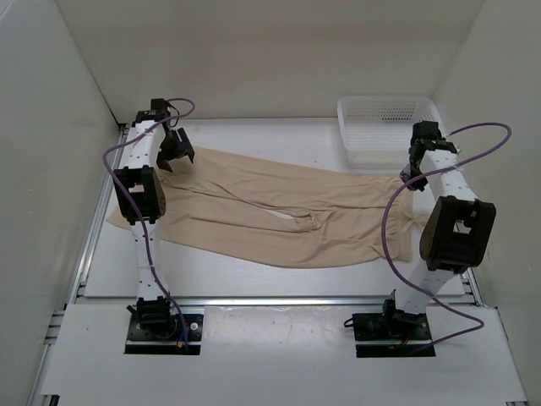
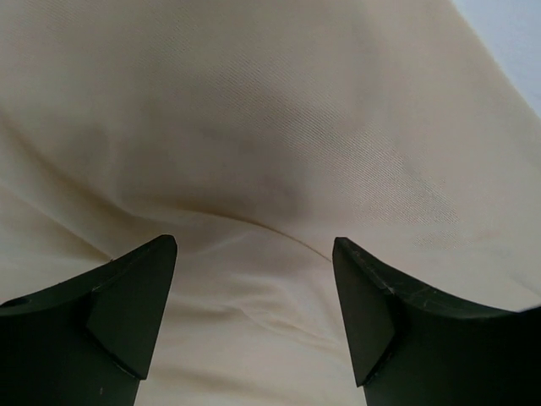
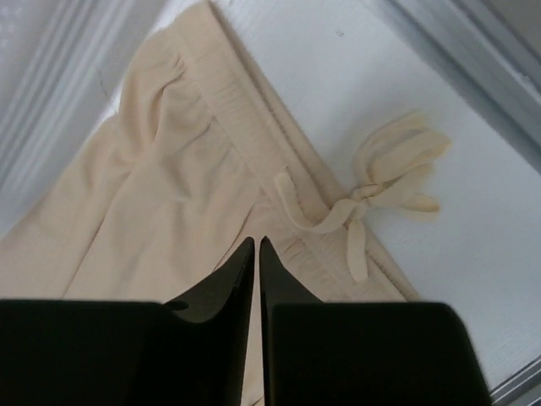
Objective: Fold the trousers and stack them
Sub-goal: Flatten the trousers out
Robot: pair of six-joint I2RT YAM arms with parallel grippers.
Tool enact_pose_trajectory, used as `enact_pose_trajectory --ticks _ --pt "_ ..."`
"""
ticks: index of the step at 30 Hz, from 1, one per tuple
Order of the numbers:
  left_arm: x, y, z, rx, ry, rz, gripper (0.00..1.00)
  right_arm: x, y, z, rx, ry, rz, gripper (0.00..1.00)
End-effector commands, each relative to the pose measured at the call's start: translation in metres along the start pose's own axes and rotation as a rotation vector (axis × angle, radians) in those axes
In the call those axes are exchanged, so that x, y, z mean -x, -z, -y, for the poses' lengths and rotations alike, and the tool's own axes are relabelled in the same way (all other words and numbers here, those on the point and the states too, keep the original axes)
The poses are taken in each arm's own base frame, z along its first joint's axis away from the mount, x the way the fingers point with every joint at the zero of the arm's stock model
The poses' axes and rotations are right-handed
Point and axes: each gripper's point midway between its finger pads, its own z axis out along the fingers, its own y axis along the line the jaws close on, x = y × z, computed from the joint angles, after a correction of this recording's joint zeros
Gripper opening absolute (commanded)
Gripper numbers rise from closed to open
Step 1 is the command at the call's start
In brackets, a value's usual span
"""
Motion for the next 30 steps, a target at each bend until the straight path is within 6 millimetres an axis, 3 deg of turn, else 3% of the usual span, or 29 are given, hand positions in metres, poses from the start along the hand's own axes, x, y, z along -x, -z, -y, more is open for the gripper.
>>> enact_pose_trajectory --ticks 1,2,7,9,10,11,14,15,18,20,22,24,27,28,30 --pt "0.004 -0.005 0.001 0.011 0.006 0.012 0.85 -0.016 -0.025 -0.027 0.075 0.067 -0.098 0.09" --pt "0.006 -0.009 0.002 0.010 -0.003 0.014 0.85 -0.026 -0.038 -0.034 0.082 0.077 -0.147 0.09" --pt "0.004 -0.030 -0.010 0.077 -0.024 -0.017 0.85 -0.036 -0.067 -0.042 0.053 0.079 -0.229 0.11" --pt "0.002 -0.036 -0.017 0.119 -0.006 -0.017 0.85 -0.036 -0.076 -0.045 0.030 0.063 -0.240 0.18" --pt "-0.001 -0.037 -0.018 0.122 -0.006 -0.025 0.79 -0.035 -0.080 -0.045 0.021 0.064 -0.237 0.20" --pt "-0.001 -0.042 -0.018 0.121 -0.006 -0.024 0.79 -0.036 -0.084 -0.047 0.013 0.059 -0.246 0.24" --pt "0.015 -0.040 -0.007 0.052 0.005 0.012 0.84 -0.037 -0.091 -0.048 -0.015 0.046 -0.261 0.30" --pt "0.018 -0.041 -0.002 0.029 0.005 0.015 0.85 -0.032 -0.088 -0.051 -0.009 0.034 -0.252 0.40" --pt "0.034 -0.039 0.015 -0.078 0.044 0.055 0.85 -0.028 -0.091 -0.055 -0.007 0.033 -0.250 0.53" --pt "0.045 -0.040 0.039 -0.199 0.073 0.083 0.85 -0.027 -0.085 -0.056 0.001 0.022 -0.255 0.55" --pt "0.047 -0.048 0.046 -0.236 0.090 0.084 0.85 -0.023 -0.071 -0.055 0.023 0.014 -0.242 0.60" --pt "0.063 -0.041 0.057 -0.284 0.094 0.133 0.85 -0.020 -0.060 -0.049 0.024 0.011 -0.224 0.63" --pt "0.077 -0.021 0.065 -0.324 0.094 0.188 0.94 -0.013 -0.034 -0.043 0.061 -0.006 -0.178 0.68" --pt "0.087 0.005 0.069 -0.341 0.088 0.230 0.98 -0.012 -0.021 -0.037 0.074 -0.012 -0.162 0.69" --pt "0.094 0.026 0.065 -0.348 0.079 0.265 1.00 -0.009 -0.009 -0.033 0.094 -0.021 -0.138 0.70"
